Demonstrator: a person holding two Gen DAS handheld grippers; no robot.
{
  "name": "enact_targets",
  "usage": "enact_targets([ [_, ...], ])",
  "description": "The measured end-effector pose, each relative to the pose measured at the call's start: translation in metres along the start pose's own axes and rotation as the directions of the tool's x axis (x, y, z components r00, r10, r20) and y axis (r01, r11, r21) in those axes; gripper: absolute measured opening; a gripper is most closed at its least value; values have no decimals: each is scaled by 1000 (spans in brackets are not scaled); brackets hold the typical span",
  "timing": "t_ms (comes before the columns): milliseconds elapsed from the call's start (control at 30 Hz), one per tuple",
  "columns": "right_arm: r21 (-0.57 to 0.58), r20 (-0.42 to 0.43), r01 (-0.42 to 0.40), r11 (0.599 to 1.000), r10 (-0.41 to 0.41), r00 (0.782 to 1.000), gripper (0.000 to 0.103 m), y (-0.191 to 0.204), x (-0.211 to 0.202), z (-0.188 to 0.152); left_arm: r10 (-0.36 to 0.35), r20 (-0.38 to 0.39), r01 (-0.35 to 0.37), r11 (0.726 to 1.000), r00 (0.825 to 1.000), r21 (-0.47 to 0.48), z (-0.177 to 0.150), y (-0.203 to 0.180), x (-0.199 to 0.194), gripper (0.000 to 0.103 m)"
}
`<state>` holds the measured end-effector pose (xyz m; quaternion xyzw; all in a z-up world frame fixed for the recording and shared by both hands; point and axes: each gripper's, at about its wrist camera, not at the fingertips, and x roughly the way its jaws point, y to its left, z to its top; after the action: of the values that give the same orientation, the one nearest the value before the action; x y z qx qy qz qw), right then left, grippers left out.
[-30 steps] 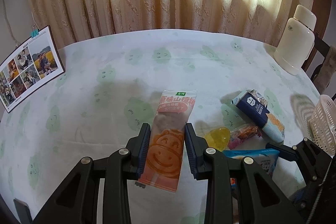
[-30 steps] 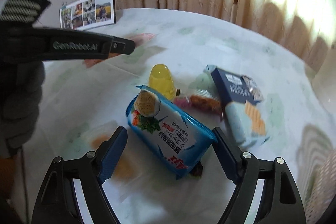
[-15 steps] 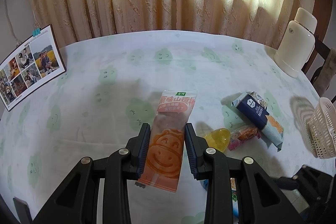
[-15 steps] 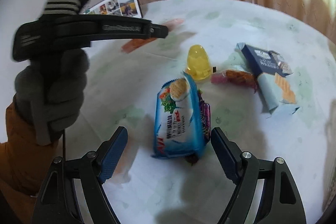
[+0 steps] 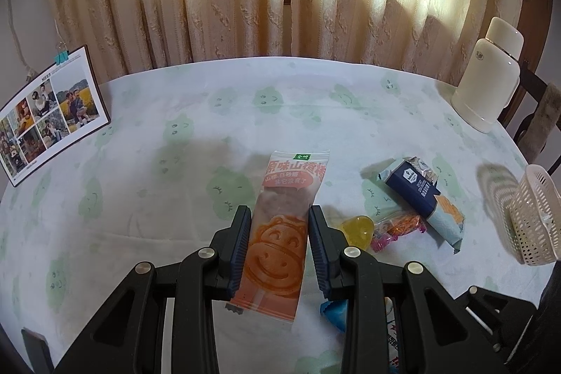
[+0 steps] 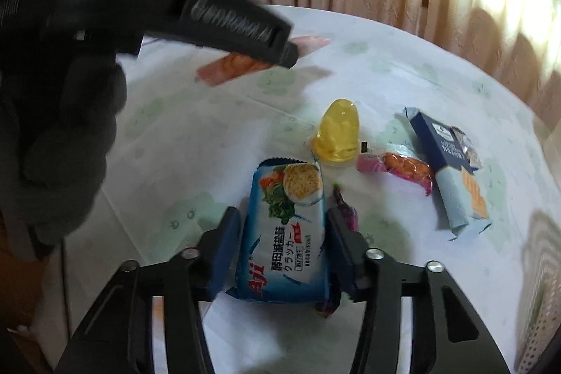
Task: Organize snacks
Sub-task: 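Grasp the blue cracker pack with the right gripper, then carry the blue cracker pack into the pink basket and open the right gripper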
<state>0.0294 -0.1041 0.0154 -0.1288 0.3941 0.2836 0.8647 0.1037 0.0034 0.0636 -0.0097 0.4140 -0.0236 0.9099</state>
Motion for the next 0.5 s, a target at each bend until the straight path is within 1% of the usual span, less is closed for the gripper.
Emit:
enact_targets([
  [33,-17,-9,29,999,-29,1000,44,3,4,-1,0,0,0,1000,1000,-1,0,-1,0,30],
  [67,-16,-10,38,999,-38,999,44,4,4,-2,0,1,0,1000,1000,0,0,0,0,30],
  [100,-8,-6,36,999,-36,999,41,4,3,-2,0,1,0,1000,1000,1,0,0,0,30],
  [167,20,2,32,999,-32,999,41,1,0,-2,0,0,0,1000,1000,1,0,0,0,30],
  [300,82,57,-12,997,7,998,41,-10,-12,-4,1,1,-1,1000,1000,0,0,0,0,30],
  [400,114,105,-23,993,11,994,41,-16,-25,-4,4,4,-4,1000,1000,0,0,0,-1,30],
  [500,152,141,-28,988,6,990,41,-23,-37,-5,34,22,-34,999,999,10,0,-4,-5,30],
])
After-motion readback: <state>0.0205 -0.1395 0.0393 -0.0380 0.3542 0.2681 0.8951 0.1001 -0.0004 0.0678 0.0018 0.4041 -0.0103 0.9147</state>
